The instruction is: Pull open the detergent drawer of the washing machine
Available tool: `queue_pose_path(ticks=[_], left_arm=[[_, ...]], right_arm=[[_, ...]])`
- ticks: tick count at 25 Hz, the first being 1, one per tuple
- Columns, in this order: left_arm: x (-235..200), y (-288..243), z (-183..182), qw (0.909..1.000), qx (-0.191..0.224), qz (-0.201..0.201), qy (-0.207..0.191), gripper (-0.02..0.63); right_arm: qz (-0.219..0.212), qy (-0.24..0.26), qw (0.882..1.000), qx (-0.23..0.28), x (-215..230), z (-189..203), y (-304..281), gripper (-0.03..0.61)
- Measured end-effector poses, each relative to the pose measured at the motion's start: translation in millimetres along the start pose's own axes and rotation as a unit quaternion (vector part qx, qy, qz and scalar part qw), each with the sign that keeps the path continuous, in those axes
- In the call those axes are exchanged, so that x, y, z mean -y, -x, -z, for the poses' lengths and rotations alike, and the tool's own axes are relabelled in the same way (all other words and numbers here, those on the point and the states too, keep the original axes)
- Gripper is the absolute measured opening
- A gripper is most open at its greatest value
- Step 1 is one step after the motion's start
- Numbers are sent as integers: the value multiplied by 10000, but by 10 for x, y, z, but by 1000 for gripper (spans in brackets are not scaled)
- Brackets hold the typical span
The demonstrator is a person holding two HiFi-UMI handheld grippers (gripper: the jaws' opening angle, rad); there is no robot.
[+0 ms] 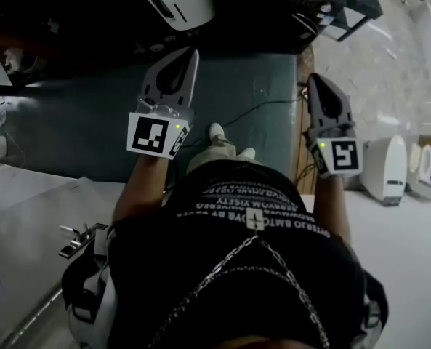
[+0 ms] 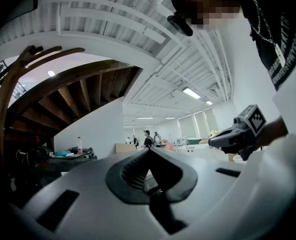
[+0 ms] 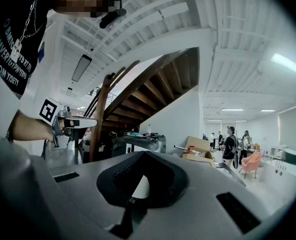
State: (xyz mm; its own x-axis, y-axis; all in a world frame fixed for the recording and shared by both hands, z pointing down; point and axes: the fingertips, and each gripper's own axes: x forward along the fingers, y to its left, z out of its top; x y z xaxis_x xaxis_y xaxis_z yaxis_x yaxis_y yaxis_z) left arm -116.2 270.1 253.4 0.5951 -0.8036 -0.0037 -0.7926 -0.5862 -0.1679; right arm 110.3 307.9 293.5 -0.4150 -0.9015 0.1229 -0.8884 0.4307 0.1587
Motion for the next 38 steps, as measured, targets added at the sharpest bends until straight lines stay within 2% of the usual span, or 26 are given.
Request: queue_pose_path(ticks=[4, 6, 9, 22, 30, 38], left_arm=[[-63, 85, 120, 9999, -42, -61, 125, -4], [-44, 71, 97, 9998, 50, -70, 173, -5], [16, 43, 18, 9997, 194, -8, 175, -5], [42, 39, -3, 9998, 132, 64, 136, -5], [11, -22, -107, 9996, 230, -8, 176, -4], [36, 2, -137, 9995, 267, 26, 157, -5]], right_arm=[[-15, -230, 9997, 57, -159, -41, -65, 3], [12, -249, 9997, -37, -170, -8, -90, 3], [-23, -298, 9995, 100, -199, -71, -129, 3], [-35, -265, 9996, -7, -269, -70, -150, 3], [-329, -128, 9993, 136, -373, -75, -194, 3], [-396, -228, 9989, 122, -443, -132, -213, 3]])
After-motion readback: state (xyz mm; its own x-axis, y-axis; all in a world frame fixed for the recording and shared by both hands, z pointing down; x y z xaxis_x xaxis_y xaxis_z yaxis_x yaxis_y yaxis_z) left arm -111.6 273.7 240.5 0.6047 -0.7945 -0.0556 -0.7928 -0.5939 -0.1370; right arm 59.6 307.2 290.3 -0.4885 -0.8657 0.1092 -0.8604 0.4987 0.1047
